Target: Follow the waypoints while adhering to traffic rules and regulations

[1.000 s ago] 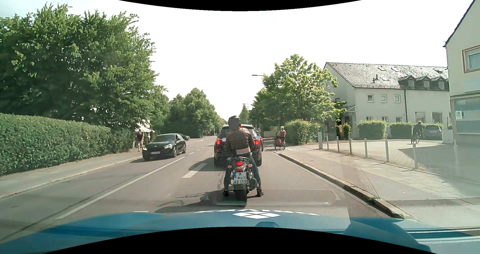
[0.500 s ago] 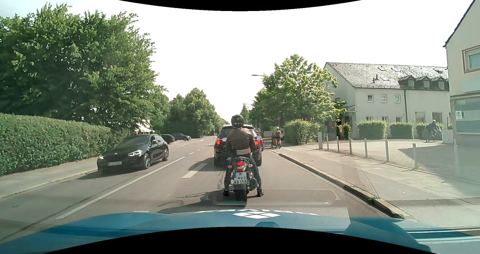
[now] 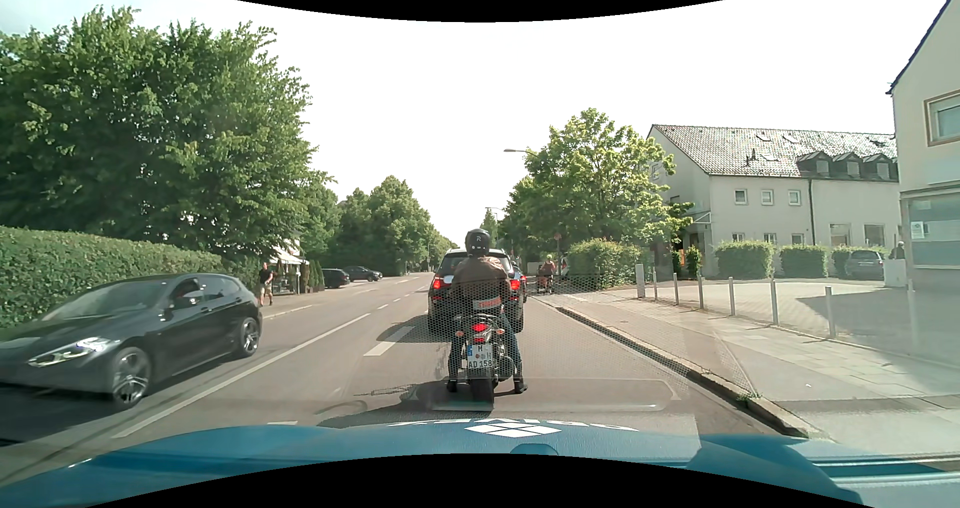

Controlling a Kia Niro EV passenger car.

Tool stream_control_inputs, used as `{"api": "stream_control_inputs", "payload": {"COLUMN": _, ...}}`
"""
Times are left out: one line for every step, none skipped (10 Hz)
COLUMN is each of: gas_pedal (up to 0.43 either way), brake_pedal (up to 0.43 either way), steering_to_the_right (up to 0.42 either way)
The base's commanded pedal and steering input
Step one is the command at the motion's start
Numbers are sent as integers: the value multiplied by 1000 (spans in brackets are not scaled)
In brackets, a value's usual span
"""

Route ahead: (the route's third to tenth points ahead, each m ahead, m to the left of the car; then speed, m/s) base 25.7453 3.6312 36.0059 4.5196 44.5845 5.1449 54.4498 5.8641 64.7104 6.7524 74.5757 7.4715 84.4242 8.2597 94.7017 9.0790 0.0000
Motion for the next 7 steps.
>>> {"api": "stream_control_inputs", "payload": {"gas_pedal": 0, "brake_pedal": 311, "steering_to_the_right": -21}}
{"api": "stream_control_inputs", "payload": {"gas_pedal": 0, "brake_pedal": 311, "steering_to_the_right": -21}}
{"api": "stream_control_inputs", "payload": {"gas_pedal": 0, "brake_pedal": 311, "steering_to_the_right": -21}}
{"api": "stream_control_inputs", "payload": {"gas_pedal": 0, "brake_pedal": 311, "steering_to_the_right": -21}}
{"api": "stream_control_inputs", "payload": {"gas_pedal": 0, "brake_pedal": 311, "steering_to_the_right": -21}}
{"api": "stream_control_inputs", "payload": {"gas_pedal": 0, "brake_pedal": 311, "steering_to_the_right": -21}}
{"api": "stream_control_inputs", "payload": {"gas_pedal": 0, "brake_pedal": 311, "steering_to_the_right": -21}}
